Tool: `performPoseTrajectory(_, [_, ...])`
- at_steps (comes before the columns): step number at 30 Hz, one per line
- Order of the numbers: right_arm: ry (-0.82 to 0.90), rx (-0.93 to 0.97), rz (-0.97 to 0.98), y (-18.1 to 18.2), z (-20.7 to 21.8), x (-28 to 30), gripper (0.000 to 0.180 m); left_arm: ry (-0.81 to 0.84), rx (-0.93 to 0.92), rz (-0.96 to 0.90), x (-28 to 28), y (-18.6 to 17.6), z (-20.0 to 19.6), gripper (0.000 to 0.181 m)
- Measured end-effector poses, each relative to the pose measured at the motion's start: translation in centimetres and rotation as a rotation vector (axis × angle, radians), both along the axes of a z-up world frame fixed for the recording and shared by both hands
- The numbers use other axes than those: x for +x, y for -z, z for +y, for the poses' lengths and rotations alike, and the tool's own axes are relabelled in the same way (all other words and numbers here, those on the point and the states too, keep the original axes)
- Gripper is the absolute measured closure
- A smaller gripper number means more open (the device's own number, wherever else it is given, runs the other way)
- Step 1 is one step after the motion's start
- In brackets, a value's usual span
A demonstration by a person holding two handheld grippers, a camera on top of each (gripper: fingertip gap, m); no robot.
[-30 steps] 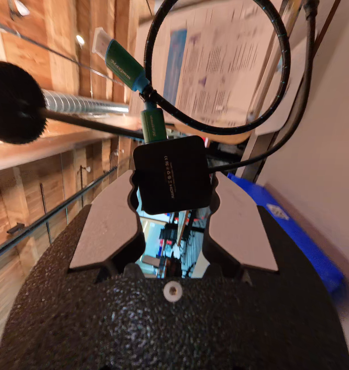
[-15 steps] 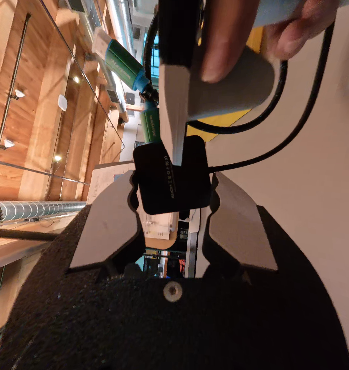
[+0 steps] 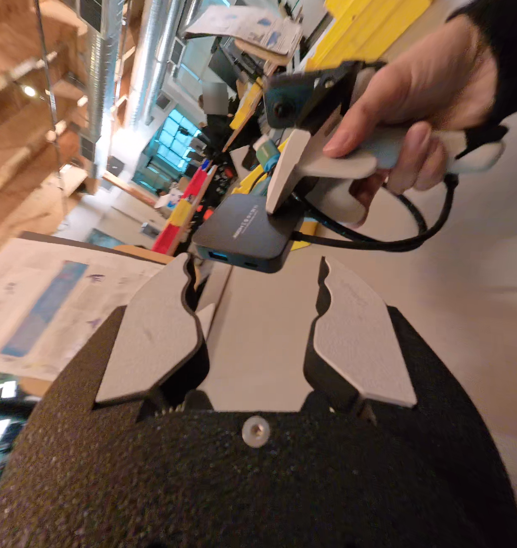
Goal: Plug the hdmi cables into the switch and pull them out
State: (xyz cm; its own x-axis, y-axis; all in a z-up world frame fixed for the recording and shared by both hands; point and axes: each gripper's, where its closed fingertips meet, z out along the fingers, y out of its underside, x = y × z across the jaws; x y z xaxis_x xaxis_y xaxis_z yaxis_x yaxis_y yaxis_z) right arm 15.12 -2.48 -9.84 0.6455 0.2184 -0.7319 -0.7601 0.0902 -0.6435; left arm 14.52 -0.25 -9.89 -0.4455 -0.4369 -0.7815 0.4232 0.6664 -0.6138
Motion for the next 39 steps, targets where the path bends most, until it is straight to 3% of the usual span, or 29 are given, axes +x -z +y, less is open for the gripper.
performPoseTrajectory(4, [-0.064,0.043,0.161,0.2,0.5,-0.5,0.161,0.072,-0.086,0.109,-0.3,0.6,0.0,0.103])
performPoseTrajectory(10, [-0.139,-0.029,0.137,1.4,0.8,-1.8,0.161,0.156,-0.228,0.21,-0.7,0.6,0.7,0.101])
performPoseTrajectory(15, [-0.207,-0.022,0.176,1.6,1.6,-2.9,0.16,0.24,-0.176,0.255,-1.8,1.0,0.2,0.111])
performPoseTrajectory(26, [-0.243,-0.031,0.214,2.6,1.8,-3.2,0.163,0.268,-0.16,0.292,-1.9,1.9,0.4,0.111])
performPoseTrajectory(34, [-0.172,-0.059,0.117,3.1,1.8,-2.3,0.145,0.245,-0.365,0.414,-0.9,2.4,0.7,0.11])
performPoseTrajectory(37, [-0.134,-0.098,-0.02,2.6,1.6,-2.4,0.105,0.231,-0.486,0.41,-0.5,1.6,1.8,0.11])
performPoseTrajectory(39, [-0.118,-0.167,-0.167,2.8,1.6,-3.0,0.096,0.244,-0.564,0.412,-0.4,1.2,2.5,0.111])
